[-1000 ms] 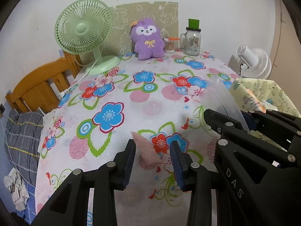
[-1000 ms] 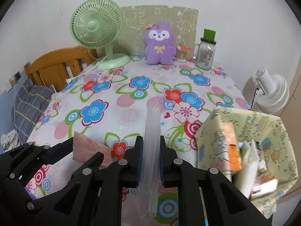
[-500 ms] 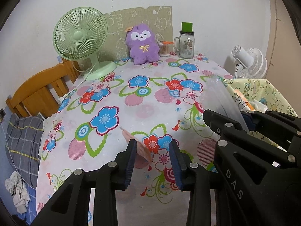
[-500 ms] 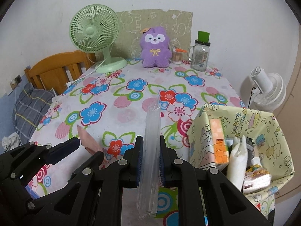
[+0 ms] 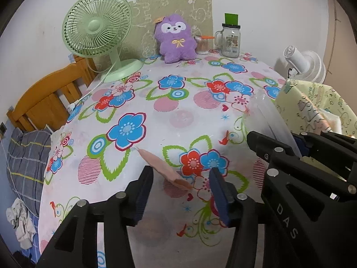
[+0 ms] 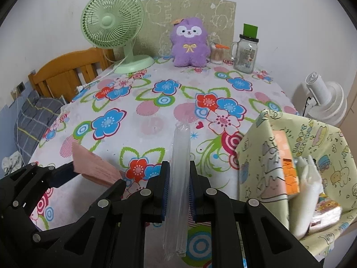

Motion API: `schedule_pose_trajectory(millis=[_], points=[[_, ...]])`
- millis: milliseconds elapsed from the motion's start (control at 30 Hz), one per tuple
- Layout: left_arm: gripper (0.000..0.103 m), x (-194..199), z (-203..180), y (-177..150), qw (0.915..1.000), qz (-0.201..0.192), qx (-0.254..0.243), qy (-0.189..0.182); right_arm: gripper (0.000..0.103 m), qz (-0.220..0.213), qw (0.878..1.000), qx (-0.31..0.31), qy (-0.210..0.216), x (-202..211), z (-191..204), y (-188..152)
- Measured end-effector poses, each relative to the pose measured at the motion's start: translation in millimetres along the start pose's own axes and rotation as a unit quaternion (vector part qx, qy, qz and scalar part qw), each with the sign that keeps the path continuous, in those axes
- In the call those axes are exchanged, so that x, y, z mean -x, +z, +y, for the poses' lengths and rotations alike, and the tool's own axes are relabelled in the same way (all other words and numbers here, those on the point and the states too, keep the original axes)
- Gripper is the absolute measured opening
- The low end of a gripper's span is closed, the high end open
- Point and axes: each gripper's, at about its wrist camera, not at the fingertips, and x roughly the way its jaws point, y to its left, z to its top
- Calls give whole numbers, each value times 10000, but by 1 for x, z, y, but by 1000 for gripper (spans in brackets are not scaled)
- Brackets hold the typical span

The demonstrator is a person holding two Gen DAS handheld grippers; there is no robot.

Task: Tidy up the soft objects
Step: 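Lift and carry the wipes pack and plastic bag with both tools to the paper box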

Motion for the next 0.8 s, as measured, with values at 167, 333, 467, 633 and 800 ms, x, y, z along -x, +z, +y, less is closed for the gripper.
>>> schedule_pose_trajectory(millis=[167, 333, 467, 633, 800], points=[[62, -12, 4, 1, 10000, 55, 14, 19, 18, 94, 10000, 27, -9, -12, 1, 1], [62, -25, 8, 2, 9999, 131, 46, 13, 18, 193, 9998, 33, -35, -24, 2, 2], [35, -32, 11, 2, 9998, 190, 88, -33, 18, 269, 9996, 39, -49, -32, 3, 3], [17, -37, 14, -1, 9992, 301, 194, -202, 18, 328, 9994, 46, -26, -38, 4, 2], [8, -29, 8, -1, 9994, 220, 107, -236, 18, 290, 9996, 19, -25, -35, 3, 2]])
